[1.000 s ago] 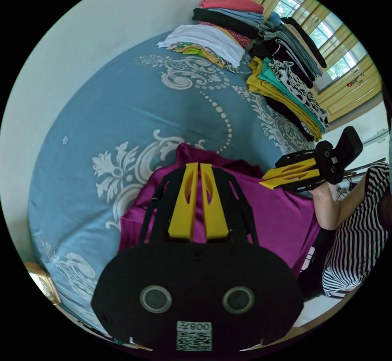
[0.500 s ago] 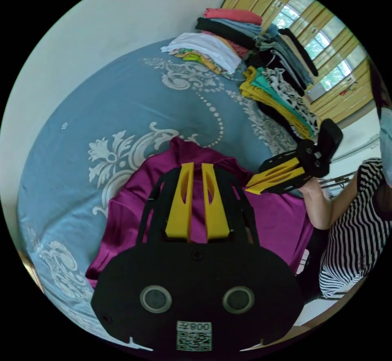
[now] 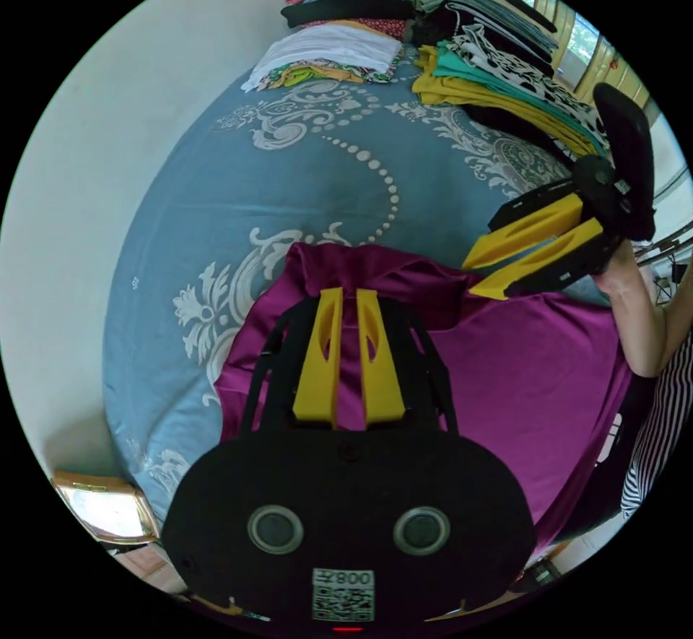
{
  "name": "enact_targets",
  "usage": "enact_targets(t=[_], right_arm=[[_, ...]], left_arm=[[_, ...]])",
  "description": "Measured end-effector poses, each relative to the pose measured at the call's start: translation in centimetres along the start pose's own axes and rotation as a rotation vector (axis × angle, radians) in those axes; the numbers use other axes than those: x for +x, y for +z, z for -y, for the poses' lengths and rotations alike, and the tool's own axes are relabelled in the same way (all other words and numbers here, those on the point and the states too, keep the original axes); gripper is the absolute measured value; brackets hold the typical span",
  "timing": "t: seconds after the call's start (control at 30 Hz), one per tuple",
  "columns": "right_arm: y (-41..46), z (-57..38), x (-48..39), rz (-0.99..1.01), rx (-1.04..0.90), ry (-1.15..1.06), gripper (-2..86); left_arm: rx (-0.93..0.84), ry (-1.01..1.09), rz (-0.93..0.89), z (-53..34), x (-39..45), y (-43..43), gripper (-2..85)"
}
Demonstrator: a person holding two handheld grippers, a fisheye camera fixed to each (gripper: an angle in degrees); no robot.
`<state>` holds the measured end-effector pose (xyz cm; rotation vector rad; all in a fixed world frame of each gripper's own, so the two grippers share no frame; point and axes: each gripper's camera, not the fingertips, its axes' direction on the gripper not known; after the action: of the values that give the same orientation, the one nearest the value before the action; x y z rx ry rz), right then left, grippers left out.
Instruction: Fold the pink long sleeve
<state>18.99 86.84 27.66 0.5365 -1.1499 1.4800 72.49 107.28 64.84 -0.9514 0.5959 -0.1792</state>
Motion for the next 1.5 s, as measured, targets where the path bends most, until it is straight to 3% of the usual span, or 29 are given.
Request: enact_targets(t=[0.33, 0.6, 0.9, 1.07, 1.3, 1.5], right_arm=[[1.0, 1.1, -1.2, 0.006, -0.046, -0.105, 0.9], [1.4, 1.5, -0.7, 0.027, -0.071, -0.098, 0.6], [1.5, 1.8, -0.8, 0.011, -0.082, -0.106, 0.6], [1.7, 2.1, -1.0, 0.006, -0.087, -0.105, 0.7], [1.7, 2.3, -0.8, 0.03, -0.087, -0.086, 0.7], [1.9, 2.5, -1.2, 0.032, -0.086, -0.084, 0.7]], left_arm=[[0.063, -0.113, 0.008, -2.8, -2.4, -3.7, 1.3], [0.126, -0.308, -0.245, -4.5, -6.7, -5.6, 6.1], [0.249, -0.358, -0.29, -5.9, -8.7, -11.5, 1.8], [0.155, -0.429, -0.3, -6.9, -9.6, -11.6, 2.3], [0.316, -0.397, -0.276, -8.3, -6.6, -18.0, 1.4], [0.165, -0.419, -0.163, -8.3, -5.8, -19.6, 0.5]])
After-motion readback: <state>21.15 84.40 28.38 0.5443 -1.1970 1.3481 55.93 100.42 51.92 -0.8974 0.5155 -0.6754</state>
